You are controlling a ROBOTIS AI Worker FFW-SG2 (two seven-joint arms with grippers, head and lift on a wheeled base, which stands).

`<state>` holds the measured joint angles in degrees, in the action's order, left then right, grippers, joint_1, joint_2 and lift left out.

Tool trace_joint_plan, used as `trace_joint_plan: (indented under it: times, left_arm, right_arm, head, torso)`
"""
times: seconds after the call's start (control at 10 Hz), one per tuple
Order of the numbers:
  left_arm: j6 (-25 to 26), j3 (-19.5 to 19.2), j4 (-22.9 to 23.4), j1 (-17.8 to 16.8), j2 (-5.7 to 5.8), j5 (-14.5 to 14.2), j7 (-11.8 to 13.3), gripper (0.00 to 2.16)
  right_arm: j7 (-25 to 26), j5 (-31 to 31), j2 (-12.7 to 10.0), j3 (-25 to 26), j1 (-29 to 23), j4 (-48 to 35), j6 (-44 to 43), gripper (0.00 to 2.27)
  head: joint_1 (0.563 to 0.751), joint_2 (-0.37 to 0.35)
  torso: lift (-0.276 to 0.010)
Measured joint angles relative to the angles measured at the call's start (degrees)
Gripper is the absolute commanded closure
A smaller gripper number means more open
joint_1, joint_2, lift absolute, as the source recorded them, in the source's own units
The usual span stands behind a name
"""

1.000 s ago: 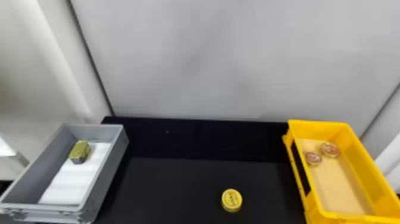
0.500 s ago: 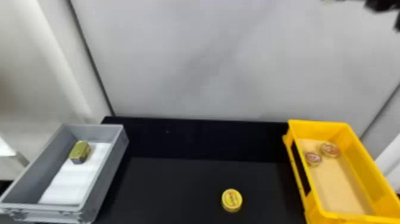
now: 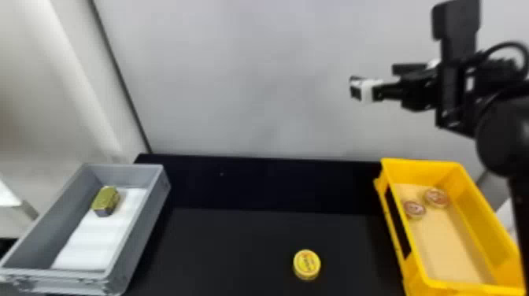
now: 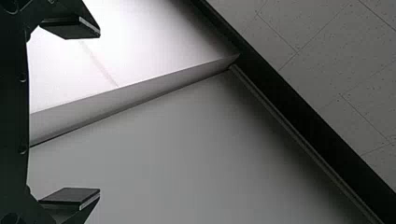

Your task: Pick up the round yellow can and place it in the yellow rectangular box

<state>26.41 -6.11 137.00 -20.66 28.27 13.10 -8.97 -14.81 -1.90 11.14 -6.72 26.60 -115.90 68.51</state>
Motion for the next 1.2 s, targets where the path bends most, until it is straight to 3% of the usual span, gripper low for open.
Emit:
trace_joint_plan:
  times: [0.5, 1.0, 1.2]
  left_arm:
    - [0.15, 0.10, -0.28, 0.20, -0.74, 0.00, 0.00, 0.09]
    - [0.49, 0.91, -0.91, -0.40, -0.77, 0.00, 0.01, 0.09]
    - [0.49, 0.96, -1.33, -0.45, -0.94, 0.00, 0.01, 0.09]
  right_arm:
    - [-8.85, -1.93, -0.61, -4.21, -7.43, 7.58, -3.34, 0.16]
    - [-26.28, -10.88, -1.02, -7.04, -11.54, 13.07, -2.27, 0.16]
    - [-30.91, -13.89, -1.76, -8.42, -12.42, 15.65, -1.84, 0.16]
  head:
    - [0.663, 0.054]
    - [0.663, 0.054]
    - [0.663, 0.054]
  torso:
    - [-0.010]
    - [-0.010]
    - [-0.010]
